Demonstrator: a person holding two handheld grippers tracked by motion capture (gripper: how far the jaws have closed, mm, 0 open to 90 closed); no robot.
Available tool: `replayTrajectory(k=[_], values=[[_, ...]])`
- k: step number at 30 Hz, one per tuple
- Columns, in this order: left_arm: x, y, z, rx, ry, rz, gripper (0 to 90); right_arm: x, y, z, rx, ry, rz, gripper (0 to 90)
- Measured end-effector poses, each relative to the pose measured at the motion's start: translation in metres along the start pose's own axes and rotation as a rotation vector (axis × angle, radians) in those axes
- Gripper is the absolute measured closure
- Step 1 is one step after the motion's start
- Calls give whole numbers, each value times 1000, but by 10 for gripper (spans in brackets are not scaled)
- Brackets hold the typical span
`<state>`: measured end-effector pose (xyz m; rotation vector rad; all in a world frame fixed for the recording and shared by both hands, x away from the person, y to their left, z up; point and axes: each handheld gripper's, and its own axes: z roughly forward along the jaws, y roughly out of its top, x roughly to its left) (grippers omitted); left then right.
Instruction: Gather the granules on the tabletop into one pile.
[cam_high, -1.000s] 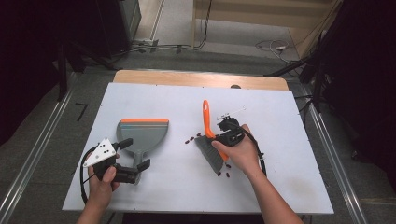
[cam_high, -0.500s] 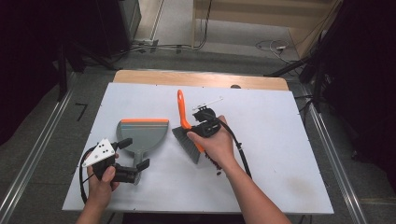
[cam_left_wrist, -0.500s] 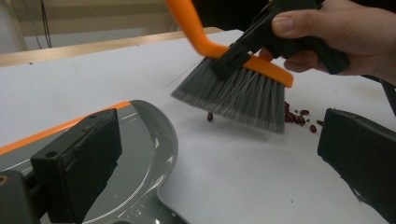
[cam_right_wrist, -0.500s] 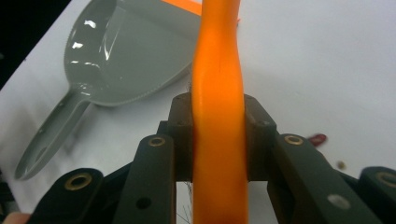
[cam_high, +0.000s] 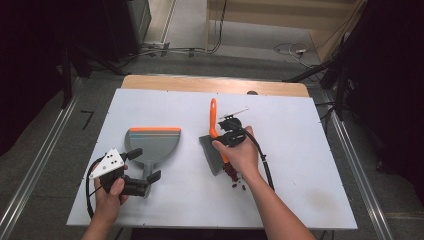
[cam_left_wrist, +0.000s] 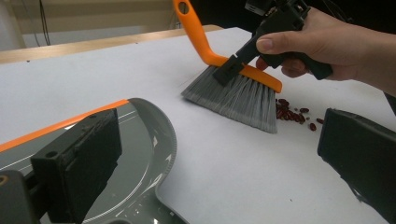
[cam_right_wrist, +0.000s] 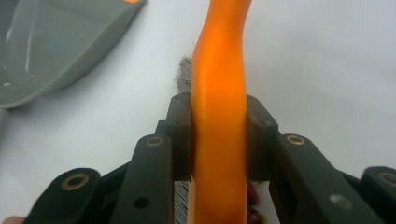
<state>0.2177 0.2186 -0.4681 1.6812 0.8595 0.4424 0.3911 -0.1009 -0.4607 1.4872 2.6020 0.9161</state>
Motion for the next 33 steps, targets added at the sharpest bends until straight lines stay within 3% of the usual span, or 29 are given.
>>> replayTrajectory(k=[8,13,16,19,23,25,29,33], values=[[-1,0,1,5,-1,5,2,-23,-10,-12,-12,-16,56,671],[0,-1,1,7,-2,4,2,-34,-13,-18,-20,-31,66,671],[0,-1,2,8,-1,3,2,-36,-14,-20,-32,0,77,673],[0,-1,2,9,0,2,2,-34,-12,-24,-61,65,62,679],[-1,0,3,7,-2,2,2,-27,-5,-42,-96,144,-20,681],[-1,-1,2,7,-1,0,2,-21,-1,-57,-101,141,-91,682],[0,-1,2,5,-1,-1,2,-9,3,-86,-85,112,-312,683],[0,-1,2,1,2,-4,2,2,-9,-103,-1,99,-527,684]])
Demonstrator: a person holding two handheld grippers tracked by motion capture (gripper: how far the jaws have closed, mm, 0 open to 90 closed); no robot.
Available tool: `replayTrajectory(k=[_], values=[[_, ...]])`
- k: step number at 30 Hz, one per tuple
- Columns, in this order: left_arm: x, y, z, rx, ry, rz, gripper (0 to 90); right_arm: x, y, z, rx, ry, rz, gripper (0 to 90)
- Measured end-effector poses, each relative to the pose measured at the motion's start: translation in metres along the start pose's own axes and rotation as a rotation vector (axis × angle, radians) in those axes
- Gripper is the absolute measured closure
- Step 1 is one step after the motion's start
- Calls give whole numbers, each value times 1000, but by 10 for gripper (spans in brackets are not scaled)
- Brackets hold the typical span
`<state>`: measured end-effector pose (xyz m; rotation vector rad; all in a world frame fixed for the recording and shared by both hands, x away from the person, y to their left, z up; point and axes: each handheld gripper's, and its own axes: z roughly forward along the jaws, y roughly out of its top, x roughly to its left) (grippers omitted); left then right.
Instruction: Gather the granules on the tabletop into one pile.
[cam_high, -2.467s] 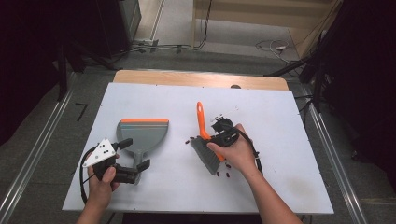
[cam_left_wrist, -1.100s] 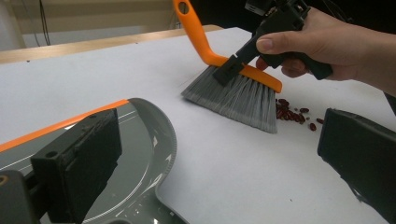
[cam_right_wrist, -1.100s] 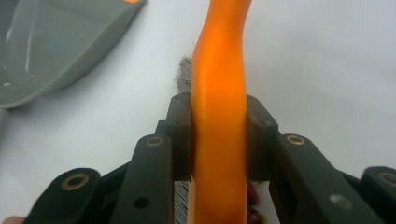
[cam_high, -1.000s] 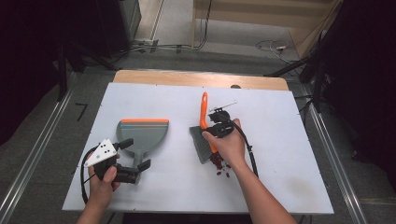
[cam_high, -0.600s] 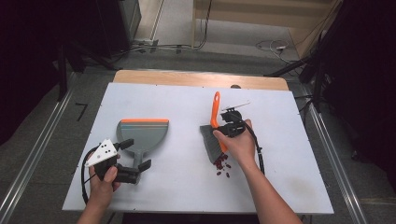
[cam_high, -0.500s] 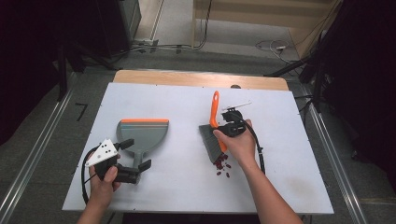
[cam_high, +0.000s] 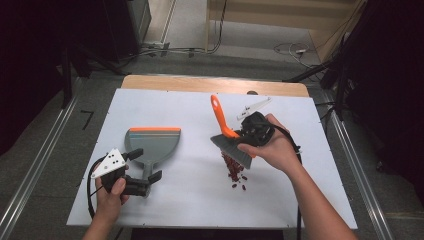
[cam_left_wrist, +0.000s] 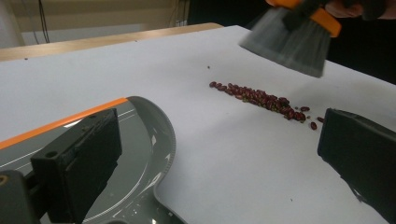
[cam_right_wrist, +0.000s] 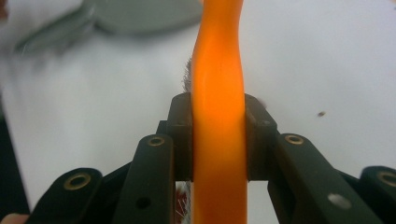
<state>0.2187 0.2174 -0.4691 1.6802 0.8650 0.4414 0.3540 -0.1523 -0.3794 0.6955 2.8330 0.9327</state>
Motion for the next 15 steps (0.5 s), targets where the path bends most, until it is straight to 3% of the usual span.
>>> replayTrajectory(k=[3,5,7,11,13,15], values=[[1,1,-2,-3,7,2,2,13,-11,1,89,23,-101,683],[3,1,-4,-8,15,-1,2,22,-22,4,96,2,-228,683],[4,1,-6,-17,19,-10,2,33,-30,5,118,10,-296,683],[5,2,-6,-19,24,-11,2,51,-41,5,157,34,-290,684],[5,2,-6,-19,24,-11,2,55,-46,12,197,85,-293,684],[5,2,-6,-17,23,-10,2,57,-49,21,234,98,-302,685]])
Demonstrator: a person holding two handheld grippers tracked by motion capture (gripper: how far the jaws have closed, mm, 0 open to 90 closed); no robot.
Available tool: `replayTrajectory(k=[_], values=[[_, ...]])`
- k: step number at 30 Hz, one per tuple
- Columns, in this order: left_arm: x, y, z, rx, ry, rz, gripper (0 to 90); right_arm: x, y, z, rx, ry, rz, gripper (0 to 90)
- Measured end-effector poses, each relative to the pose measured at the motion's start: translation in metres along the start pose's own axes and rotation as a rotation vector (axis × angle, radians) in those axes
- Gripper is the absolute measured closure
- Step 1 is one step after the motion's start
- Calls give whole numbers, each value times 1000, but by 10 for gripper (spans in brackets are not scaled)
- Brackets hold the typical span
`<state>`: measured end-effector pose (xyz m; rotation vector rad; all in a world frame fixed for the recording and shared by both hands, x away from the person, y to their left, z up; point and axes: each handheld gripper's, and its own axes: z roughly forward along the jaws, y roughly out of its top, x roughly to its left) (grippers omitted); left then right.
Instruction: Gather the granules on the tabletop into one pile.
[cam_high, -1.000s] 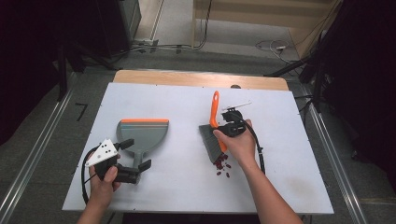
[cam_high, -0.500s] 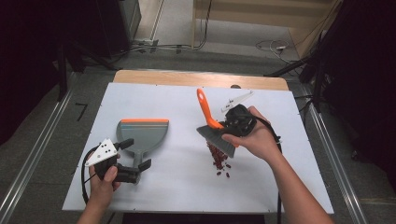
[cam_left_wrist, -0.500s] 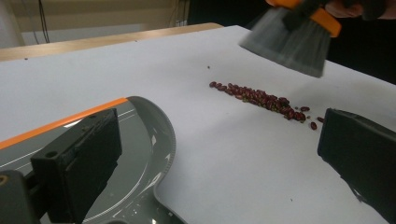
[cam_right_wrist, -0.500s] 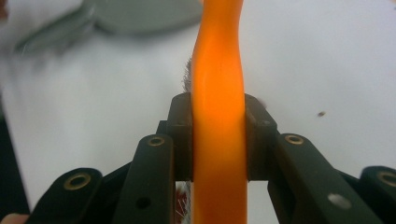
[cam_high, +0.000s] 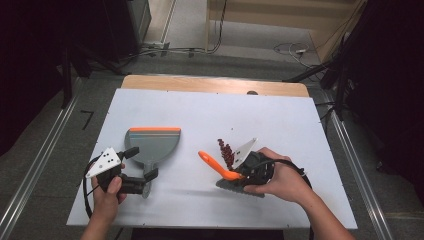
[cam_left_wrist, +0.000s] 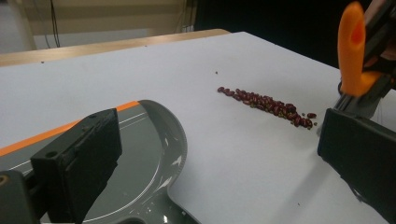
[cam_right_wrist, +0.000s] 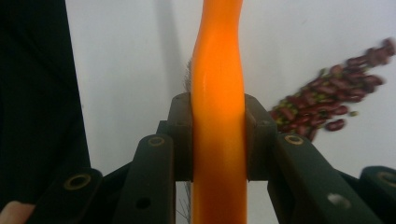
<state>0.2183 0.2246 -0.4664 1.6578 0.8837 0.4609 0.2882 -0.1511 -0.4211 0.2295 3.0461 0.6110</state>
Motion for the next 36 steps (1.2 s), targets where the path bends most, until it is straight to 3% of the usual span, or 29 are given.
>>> replayTrajectory(k=[3,17,25,28,33,36], values=[[0,0,0,-1,0,0,2,-4,-1,19,33,-11,-25,686],[-1,-1,3,13,-7,6,2,-51,4,30,-62,-39,-30,675],[-3,-2,4,17,-8,9,2,-66,7,32,-86,-67,-73,673],[-3,-2,5,18,-10,11,2,-72,9,32,-92,-94,-56,673],[-2,-2,5,22,-9,11,2,-82,12,34,-104,-88,-40,672],[-2,-2,5,19,-8,9,2,-87,13,35,-110,-99,-57,672]])
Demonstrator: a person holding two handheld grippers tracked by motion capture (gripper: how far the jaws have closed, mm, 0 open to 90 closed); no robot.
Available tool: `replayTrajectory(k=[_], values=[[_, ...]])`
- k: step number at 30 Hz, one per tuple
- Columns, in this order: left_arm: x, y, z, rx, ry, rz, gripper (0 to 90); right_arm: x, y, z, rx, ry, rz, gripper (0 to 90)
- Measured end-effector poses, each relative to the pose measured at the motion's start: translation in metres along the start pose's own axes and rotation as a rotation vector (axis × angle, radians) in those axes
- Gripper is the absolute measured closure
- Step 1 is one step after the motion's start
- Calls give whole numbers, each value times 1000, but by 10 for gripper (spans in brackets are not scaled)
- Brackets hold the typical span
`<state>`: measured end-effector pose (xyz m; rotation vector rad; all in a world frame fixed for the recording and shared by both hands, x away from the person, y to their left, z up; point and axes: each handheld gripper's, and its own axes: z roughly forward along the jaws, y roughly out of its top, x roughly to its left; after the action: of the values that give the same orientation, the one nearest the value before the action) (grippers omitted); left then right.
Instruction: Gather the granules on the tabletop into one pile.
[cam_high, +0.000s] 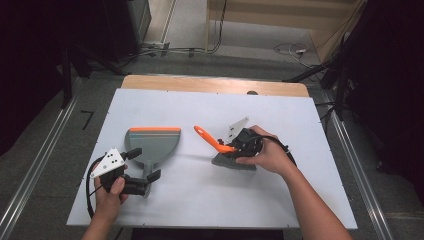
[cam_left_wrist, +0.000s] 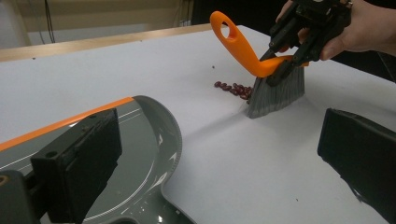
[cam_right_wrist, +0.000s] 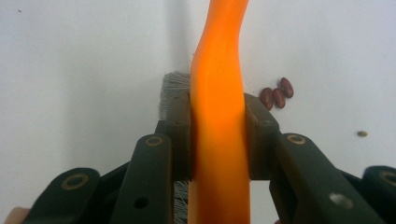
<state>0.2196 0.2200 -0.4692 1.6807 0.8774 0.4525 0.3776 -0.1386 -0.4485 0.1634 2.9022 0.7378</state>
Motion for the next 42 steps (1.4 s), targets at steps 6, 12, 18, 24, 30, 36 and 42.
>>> replayTrajectory(k=[6,12,18,24,30,36,42], values=[[0,0,0,2,-2,1,2,-11,2,3,-13,-20,15,672],[0,0,0,-1,-2,0,2,-19,2,5,-21,-26,39,671],[0,0,1,6,-2,2,2,-28,5,8,-27,-40,45,670],[1,0,1,7,-1,1,2,-36,4,10,-45,-50,74,669],[0,-1,2,9,-2,1,2,-44,3,11,-51,-50,82,669],[1,-1,2,9,-2,1,2,-48,6,12,-45,-61,92,669],[1,-1,2,11,-4,-1,2,-41,9,6,-23,-36,109,674]])
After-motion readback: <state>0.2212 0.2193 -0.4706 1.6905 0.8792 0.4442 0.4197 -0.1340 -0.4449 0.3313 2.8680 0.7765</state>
